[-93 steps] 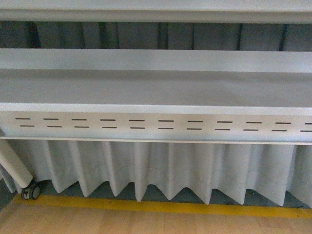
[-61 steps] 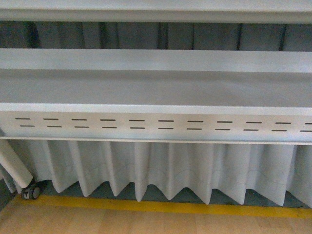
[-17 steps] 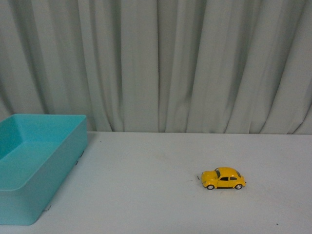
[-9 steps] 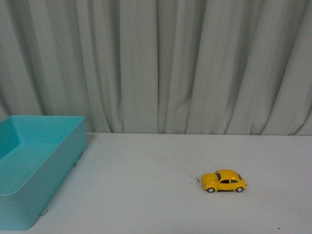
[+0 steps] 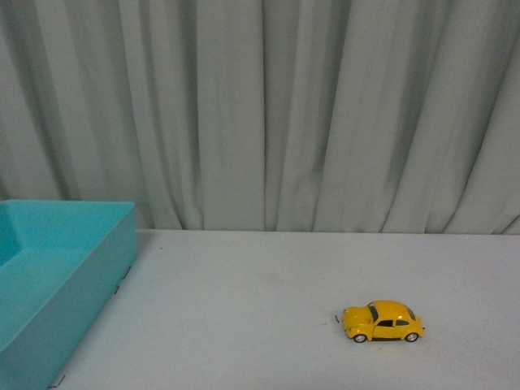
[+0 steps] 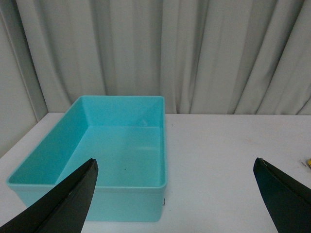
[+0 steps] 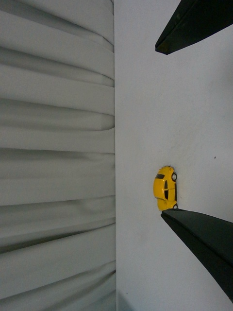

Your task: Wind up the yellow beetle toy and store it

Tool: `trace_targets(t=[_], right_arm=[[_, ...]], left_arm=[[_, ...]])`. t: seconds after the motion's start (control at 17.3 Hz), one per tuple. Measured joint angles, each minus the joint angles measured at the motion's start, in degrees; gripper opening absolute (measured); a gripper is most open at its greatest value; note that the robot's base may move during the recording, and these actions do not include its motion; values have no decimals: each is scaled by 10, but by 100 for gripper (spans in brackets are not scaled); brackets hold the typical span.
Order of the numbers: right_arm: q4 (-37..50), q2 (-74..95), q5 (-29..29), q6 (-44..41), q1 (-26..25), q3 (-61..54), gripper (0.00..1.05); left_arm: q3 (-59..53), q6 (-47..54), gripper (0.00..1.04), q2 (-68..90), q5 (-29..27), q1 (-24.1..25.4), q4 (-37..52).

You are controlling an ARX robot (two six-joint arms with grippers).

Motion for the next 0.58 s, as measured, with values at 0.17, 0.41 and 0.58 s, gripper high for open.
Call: trace_targets(t=[0.17, 0.41, 0.58], right_arm=[[0, 0, 0, 0, 0, 0, 98], [0, 0, 0, 0, 0, 0, 98], [0, 0, 0, 0, 0, 0, 98]], left_arm=[[0, 0, 98, 0, 0, 0, 0], [0, 0, 98, 0, 0, 0, 0], [0, 0, 98, 0, 0, 0, 0]])
